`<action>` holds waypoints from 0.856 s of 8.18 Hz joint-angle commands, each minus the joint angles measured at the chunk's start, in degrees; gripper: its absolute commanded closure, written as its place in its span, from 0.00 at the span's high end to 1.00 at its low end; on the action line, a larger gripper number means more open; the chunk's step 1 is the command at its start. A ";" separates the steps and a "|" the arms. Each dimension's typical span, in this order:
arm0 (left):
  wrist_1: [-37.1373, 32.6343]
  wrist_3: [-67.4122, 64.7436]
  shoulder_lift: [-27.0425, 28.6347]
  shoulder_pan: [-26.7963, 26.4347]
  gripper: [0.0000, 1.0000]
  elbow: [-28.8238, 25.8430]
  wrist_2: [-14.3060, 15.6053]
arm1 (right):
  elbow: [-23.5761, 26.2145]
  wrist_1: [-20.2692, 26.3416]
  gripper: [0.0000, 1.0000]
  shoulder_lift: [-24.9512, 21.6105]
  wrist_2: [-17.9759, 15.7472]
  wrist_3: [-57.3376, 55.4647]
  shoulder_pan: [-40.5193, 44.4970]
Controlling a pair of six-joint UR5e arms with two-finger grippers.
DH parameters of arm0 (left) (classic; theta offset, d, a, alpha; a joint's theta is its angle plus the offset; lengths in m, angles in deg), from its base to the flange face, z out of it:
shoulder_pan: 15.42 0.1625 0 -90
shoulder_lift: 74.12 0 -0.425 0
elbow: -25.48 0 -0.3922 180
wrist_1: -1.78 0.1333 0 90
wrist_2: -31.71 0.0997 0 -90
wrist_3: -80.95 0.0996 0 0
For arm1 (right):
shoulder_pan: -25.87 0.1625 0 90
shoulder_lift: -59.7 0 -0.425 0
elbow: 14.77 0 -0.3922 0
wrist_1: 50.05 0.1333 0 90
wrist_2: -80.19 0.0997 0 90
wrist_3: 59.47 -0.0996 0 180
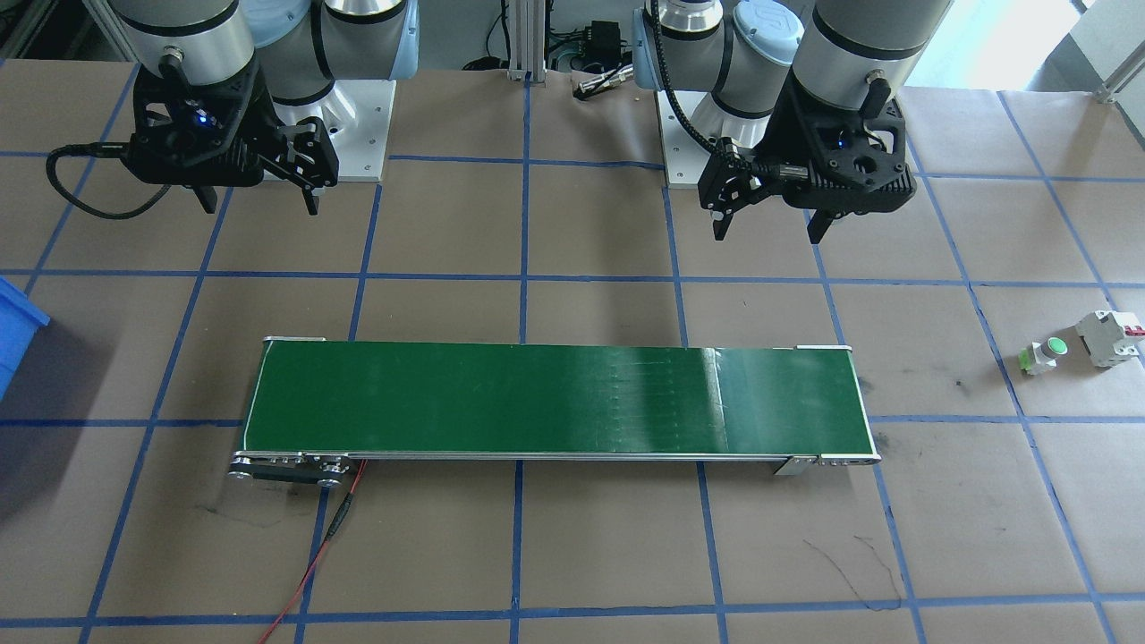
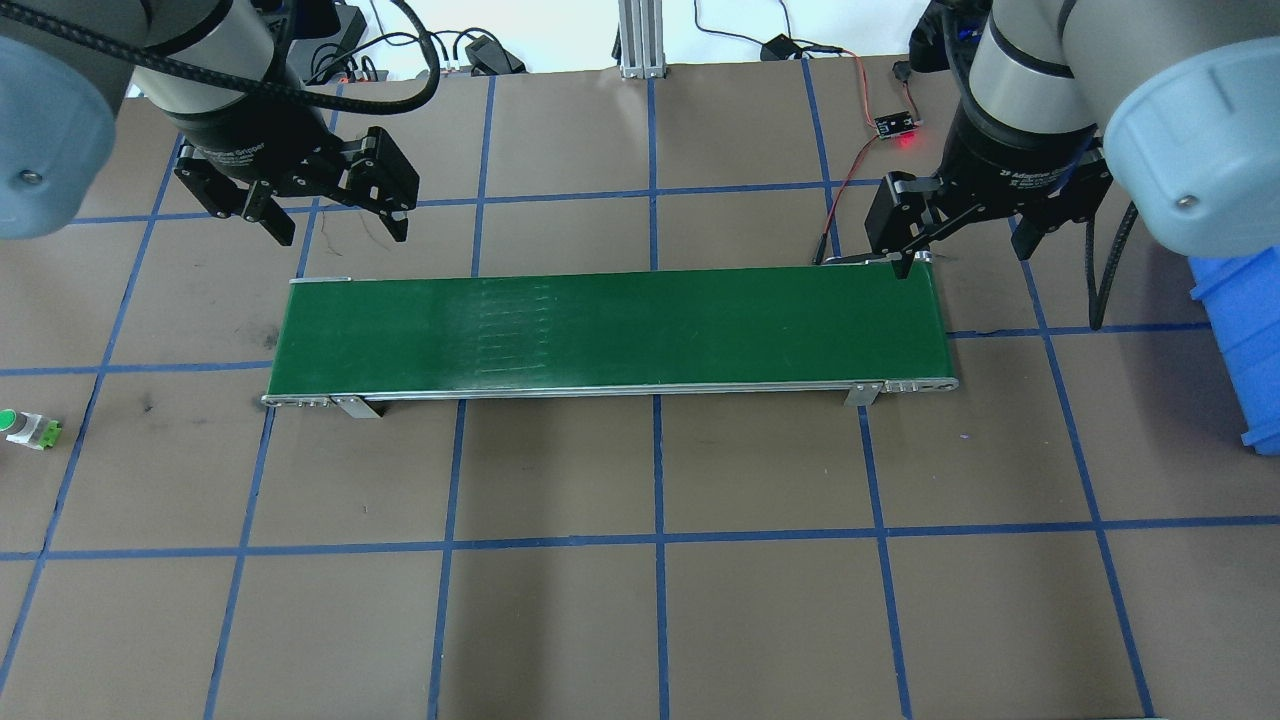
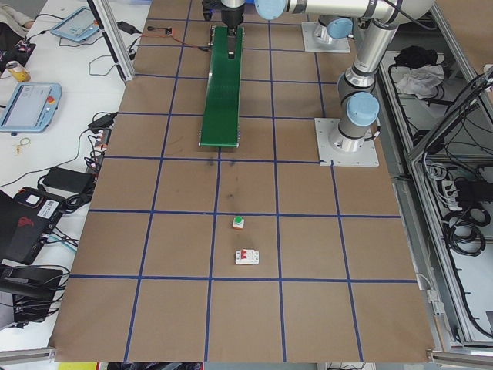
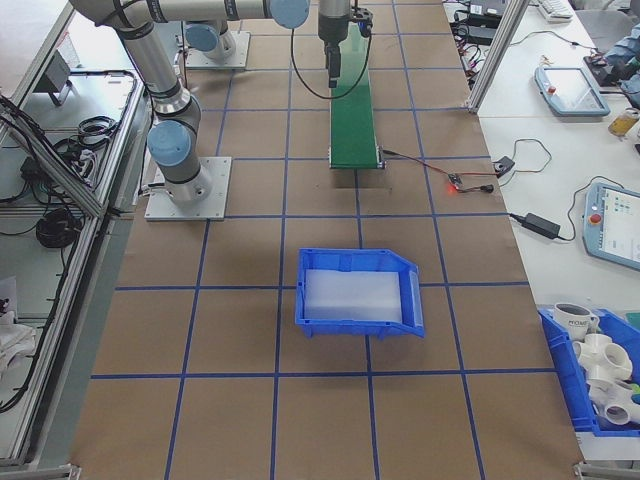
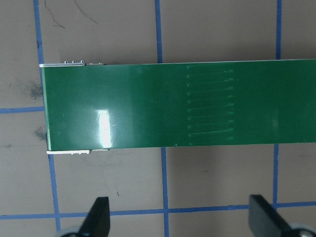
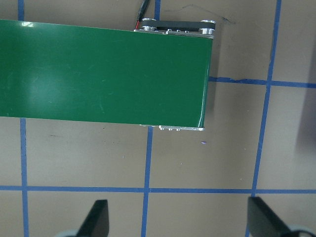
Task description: Move button from left to right
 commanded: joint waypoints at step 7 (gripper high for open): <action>8.69 45.01 6.68 34.23 1.00 6.17 1.51 | 0.00 -0.12 1.00 0.02 0.46 -0.06 0.01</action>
